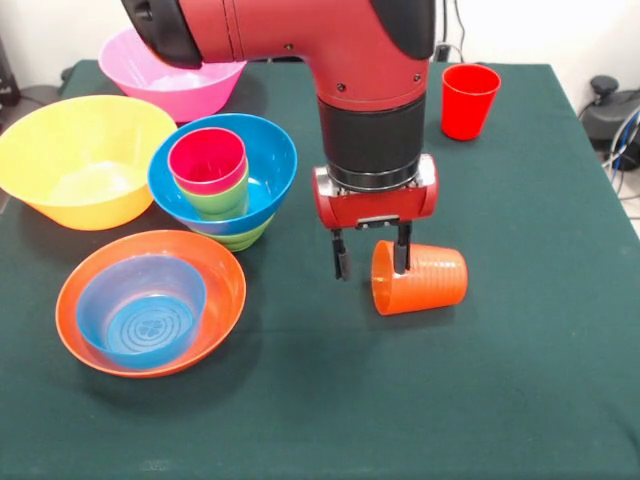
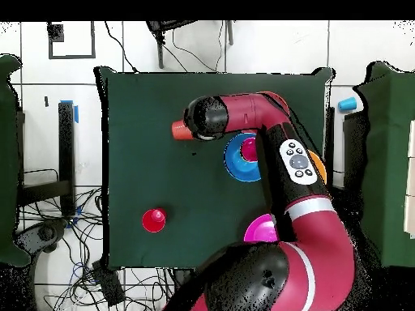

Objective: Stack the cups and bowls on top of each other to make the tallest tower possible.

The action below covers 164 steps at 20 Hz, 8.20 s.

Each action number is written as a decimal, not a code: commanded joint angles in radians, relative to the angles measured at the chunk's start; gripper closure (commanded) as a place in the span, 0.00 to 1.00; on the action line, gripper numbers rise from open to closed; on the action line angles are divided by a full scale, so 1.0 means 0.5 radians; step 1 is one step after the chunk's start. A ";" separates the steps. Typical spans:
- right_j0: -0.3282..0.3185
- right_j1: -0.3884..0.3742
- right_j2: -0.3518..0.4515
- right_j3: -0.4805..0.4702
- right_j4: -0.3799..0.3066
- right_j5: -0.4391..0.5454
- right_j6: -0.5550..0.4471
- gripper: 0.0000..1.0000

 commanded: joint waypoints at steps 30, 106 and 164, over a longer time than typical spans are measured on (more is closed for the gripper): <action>-0.126 0.331 0.242 -0.031 -0.089 0.115 -0.577 0.00; 0.344 -0.432 -0.195 1.335 -0.143 -0.225 0.157 0.00; 0.563 -0.193 -0.371 1.230 -0.045 -0.492 0.167 1.00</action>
